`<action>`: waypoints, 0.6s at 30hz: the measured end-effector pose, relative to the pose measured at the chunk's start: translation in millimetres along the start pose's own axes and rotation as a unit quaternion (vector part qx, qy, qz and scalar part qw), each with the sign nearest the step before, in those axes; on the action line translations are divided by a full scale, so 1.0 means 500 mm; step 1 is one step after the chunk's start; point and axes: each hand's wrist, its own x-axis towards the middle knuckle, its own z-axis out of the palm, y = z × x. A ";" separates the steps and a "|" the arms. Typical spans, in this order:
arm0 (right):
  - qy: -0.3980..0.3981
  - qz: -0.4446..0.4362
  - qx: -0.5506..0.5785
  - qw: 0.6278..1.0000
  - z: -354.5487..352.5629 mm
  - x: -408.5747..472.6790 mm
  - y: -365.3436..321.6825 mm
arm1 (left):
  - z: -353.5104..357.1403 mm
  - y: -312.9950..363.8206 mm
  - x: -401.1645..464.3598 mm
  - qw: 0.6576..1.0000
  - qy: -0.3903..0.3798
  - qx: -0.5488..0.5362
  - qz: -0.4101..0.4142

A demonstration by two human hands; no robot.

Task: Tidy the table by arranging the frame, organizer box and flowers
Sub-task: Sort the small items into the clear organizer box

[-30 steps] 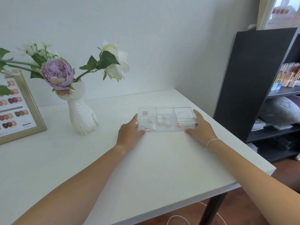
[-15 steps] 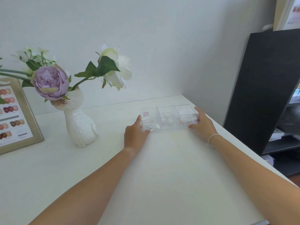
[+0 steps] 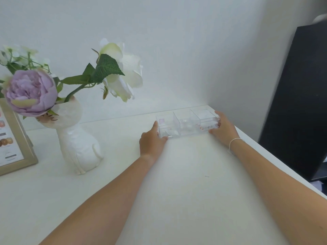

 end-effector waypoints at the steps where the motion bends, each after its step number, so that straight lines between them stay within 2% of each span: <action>1: -0.001 -0.001 -0.003 1.000 0.002 0.007 0.000 | 0.003 -0.001 0.006 1.000 -0.002 0.007 0.000; 7: -0.001 -0.003 -0.017 1.000 0.008 0.028 0.004 | 0.009 -0.005 0.028 1.000 -0.004 0.028 -0.001; 12: 0.009 -0.019 -0.046 0.999 0.010 0.022 0.002 | 0.009 -0.004 0.024 1.000 -0.007 0.006 -0.004; 18: 0.048 -0.010 -0.017 0.999 0.004 -0.011 -0.003 | 0.004 -0.012 0.005 0.999 -0.017 -0.021 -0.022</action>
